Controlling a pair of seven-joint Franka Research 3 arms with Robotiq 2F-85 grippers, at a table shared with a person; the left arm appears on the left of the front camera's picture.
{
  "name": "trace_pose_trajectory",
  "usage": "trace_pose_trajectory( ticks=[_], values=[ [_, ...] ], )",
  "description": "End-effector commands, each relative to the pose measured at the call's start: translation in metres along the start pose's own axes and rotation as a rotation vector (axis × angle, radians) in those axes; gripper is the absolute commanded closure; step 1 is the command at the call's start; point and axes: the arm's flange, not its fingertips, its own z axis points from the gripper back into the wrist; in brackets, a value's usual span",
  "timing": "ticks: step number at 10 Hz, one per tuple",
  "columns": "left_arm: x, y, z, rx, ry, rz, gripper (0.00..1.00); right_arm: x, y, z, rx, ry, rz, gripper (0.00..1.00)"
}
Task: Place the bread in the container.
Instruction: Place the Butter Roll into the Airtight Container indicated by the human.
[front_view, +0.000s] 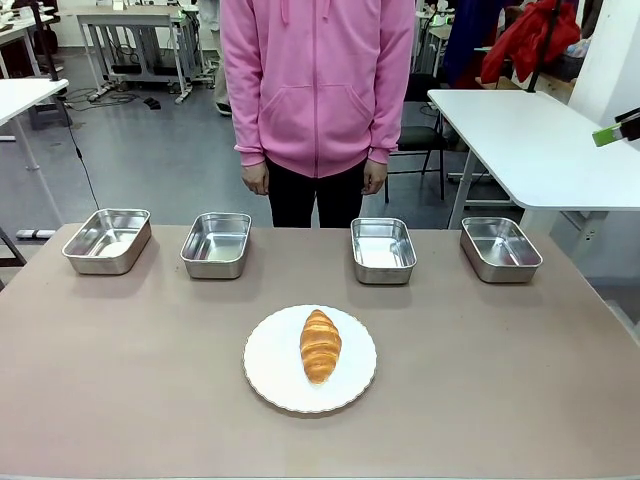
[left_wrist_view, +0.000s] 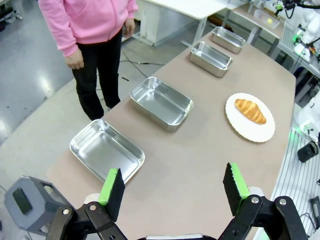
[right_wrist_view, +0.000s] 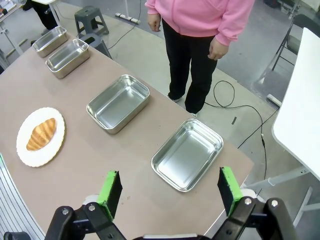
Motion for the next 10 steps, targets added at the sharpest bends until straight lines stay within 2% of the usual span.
trace_pose_trajectory(
  ticks=[1, 10],
  values=[
    [0.0009, -0.0011, 0.0002, -0.001, -0.002, -0.009, 0.00, 0.0016, -0.0002, -0.0002, 0.008, -0.012, 0.001, 0.00],
    [0.0009, -0.0011, 0.0002, -0.001, -0.002, -0.009, 0.00, 0.0016, -0.0002, -0.0002, 0.008, -0.012, 0.001, 0.00]
  ],
)
